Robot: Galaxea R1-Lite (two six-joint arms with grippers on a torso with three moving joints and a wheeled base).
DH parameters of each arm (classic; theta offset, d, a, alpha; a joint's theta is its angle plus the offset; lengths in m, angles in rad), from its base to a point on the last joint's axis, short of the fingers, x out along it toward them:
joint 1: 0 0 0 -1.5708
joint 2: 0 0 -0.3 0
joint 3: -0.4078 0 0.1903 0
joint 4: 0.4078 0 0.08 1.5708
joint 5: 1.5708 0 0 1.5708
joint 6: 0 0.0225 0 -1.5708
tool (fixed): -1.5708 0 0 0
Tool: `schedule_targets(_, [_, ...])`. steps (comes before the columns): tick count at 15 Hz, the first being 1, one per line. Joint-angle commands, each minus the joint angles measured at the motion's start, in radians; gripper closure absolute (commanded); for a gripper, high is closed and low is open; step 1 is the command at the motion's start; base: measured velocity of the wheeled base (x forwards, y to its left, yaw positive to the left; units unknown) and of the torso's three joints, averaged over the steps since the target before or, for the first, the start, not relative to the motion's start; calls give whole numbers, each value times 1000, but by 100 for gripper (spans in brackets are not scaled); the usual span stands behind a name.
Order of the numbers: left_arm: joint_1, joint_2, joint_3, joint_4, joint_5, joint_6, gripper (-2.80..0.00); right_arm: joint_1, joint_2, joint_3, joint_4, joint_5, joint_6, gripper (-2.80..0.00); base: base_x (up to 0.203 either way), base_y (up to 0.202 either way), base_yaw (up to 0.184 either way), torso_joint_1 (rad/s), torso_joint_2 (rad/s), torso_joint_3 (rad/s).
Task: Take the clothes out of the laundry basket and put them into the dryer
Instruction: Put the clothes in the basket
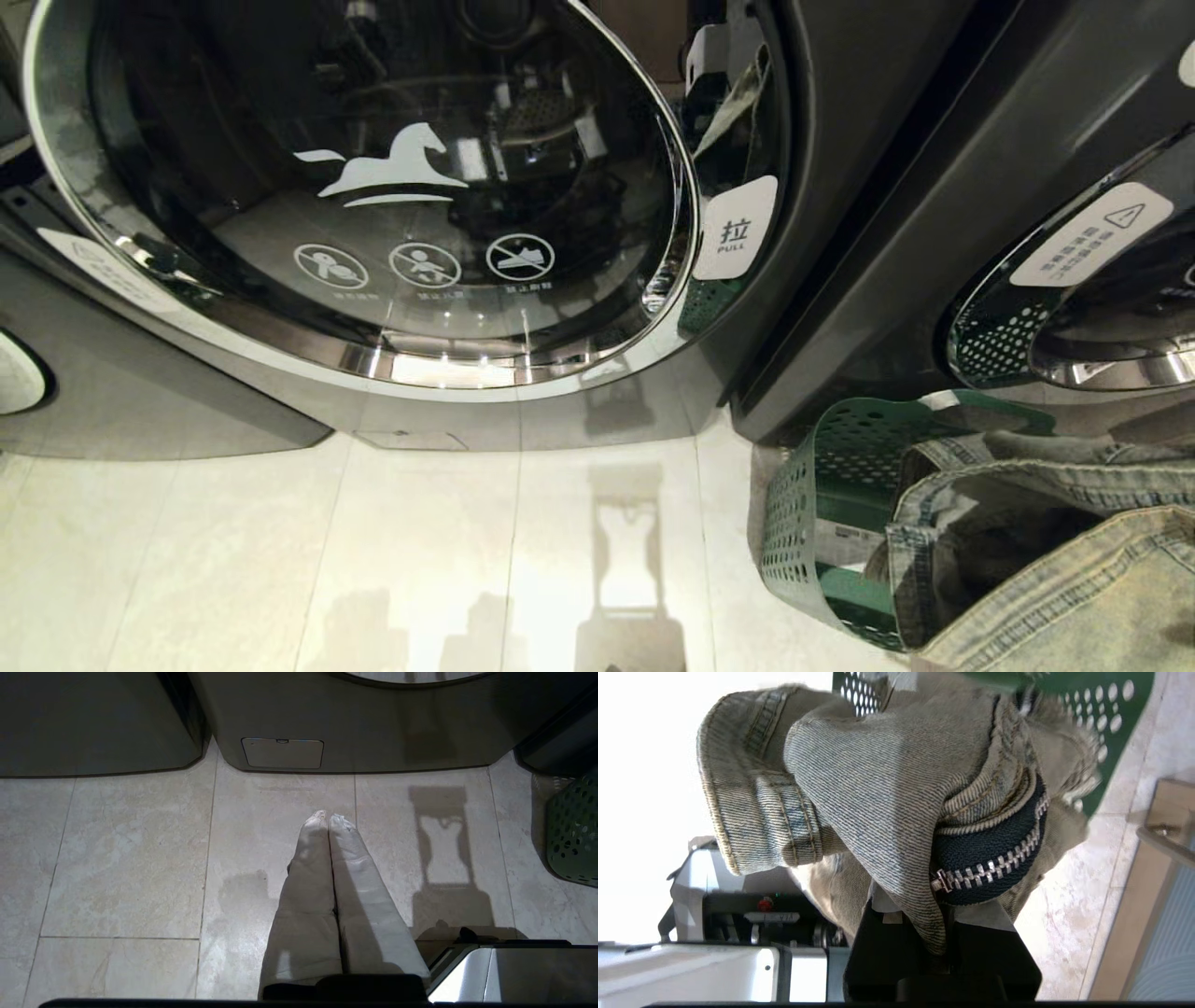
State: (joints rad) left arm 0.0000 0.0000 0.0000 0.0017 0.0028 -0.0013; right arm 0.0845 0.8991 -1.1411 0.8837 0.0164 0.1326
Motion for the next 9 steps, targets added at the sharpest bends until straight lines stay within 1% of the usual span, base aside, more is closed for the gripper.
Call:
schedule_targets(1, [0,0,2,0,0,0,0,1,4,-9,11,0,1,0,0,0,0,-1,-1,203])
schedule_targets(3, [0,0,2,0,0,0,0,0,3,-20,12,0,12,0,0,0,0,3,1,202])
schedule_targets(6, [0,0,2,0,0,0,0,1,19,-19,12,18,74,0,0,0,0,1,0,207])
schedule_targets(9, [0,0,2,0,0,0,0,1,21,-8,12,65,77,0,0,0,0,-2,5,201])
